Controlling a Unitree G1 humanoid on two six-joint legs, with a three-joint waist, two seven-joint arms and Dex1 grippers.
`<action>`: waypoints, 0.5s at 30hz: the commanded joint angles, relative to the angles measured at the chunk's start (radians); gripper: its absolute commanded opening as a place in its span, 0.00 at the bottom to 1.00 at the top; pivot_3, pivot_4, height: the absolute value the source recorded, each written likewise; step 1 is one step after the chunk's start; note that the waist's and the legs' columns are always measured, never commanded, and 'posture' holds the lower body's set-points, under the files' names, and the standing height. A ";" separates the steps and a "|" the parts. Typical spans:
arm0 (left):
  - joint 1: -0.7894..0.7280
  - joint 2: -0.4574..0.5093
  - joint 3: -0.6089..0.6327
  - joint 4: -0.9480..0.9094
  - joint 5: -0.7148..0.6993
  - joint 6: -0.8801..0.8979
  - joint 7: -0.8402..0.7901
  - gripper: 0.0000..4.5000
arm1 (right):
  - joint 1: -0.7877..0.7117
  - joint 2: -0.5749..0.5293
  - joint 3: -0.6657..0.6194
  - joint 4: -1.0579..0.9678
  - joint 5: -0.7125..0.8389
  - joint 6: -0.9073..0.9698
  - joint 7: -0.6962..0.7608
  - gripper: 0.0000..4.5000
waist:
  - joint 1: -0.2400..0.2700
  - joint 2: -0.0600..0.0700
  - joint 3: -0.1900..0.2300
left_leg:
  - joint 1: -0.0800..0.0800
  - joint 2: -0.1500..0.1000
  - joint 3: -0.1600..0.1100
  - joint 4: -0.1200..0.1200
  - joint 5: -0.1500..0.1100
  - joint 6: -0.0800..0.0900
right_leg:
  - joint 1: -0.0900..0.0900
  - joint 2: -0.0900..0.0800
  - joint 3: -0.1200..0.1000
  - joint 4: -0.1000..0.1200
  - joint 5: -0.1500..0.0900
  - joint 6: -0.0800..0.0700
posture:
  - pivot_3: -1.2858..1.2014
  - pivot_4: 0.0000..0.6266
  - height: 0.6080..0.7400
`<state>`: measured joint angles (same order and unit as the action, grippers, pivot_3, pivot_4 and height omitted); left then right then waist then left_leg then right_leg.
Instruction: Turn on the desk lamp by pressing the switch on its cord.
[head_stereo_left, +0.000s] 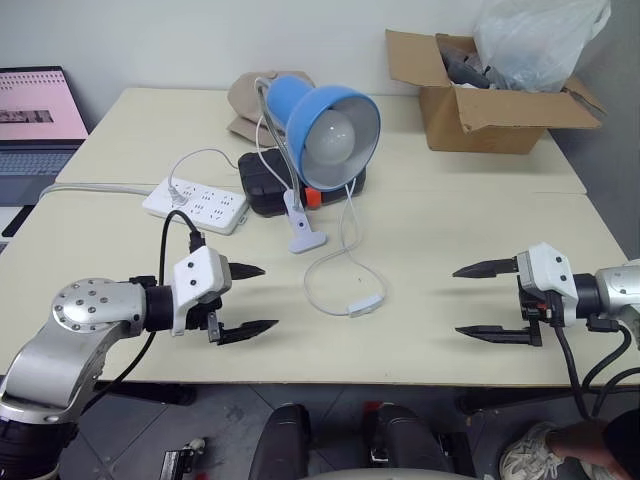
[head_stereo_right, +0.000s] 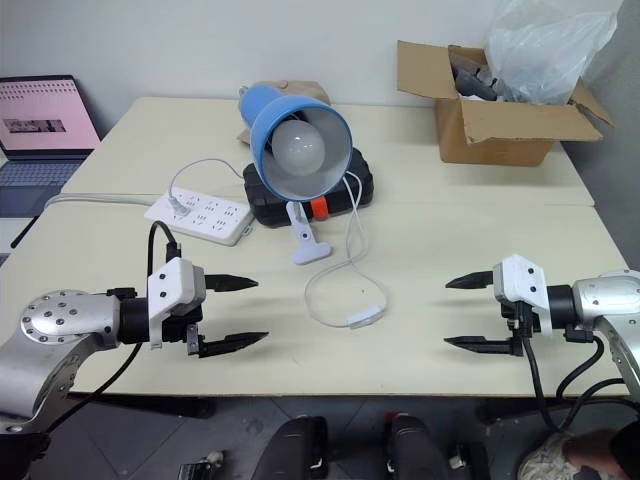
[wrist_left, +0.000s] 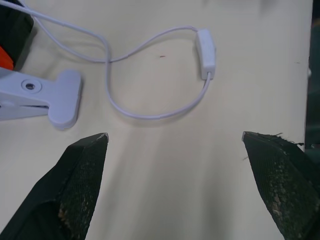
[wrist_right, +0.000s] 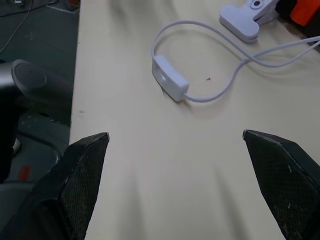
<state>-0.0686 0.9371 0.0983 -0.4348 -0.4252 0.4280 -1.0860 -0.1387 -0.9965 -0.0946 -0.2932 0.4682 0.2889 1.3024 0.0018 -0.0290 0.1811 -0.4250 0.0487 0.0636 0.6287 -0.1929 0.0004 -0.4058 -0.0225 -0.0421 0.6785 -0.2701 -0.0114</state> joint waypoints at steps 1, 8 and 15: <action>-0.033 -0.004 -0.022 -0.060 -0.018 0.032 0.017 0.99 | -0.018 -0.006 -0.003 -0.066 0.033 0.041 -0.009 1.00 | 0.000 0.000 0.000 | 0.000 0.000 0.000 0.000 0.000 0.000 | 0.000 0.000 0.000 0.000 0.000 0.000 | 0.52 0.24 1.00; -0.101 -0.058 -0.117 -0.041 0.011 0.027 0.032 0.99 | -0.028 -0.004 0.010 -0.093 0.031 0.073 -0.027 1.00 | 0.002 0.000 0.000 | 0.000 0.000 0.000 0.000 0.000 0.000 | 0.000 0.000 0.000 0.000 0.000 0.000 | 0.52 0.24 1.00; -0.174 -0.132 -0.244 0.051 0.083 -0.020 0.028 0.99 | -0.020 -0.004 0.010 -0.124 0.036 0.098 -0.052 1.00 | 0.005 0.000 0.000 | 0.000 -0.001 -0.001 0.001 0.000 0.000 | 0.000 0.000 0.000 0.001 0.000 0.000 | 0.52 0.24 1.00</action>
<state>-0.2164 0.8275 -0.1105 -0.4023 -0.3664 0.4389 -1.0589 -0.1521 -0.9963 -0.0690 -0.3800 0.4923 0.3794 1.2606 0.0073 -0.0290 0.1810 -0.4249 0.0481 0.0628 0.6293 -0.1928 0.0005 -0.4053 -0.0221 -0.0425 0.6791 -0.2698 -0.0109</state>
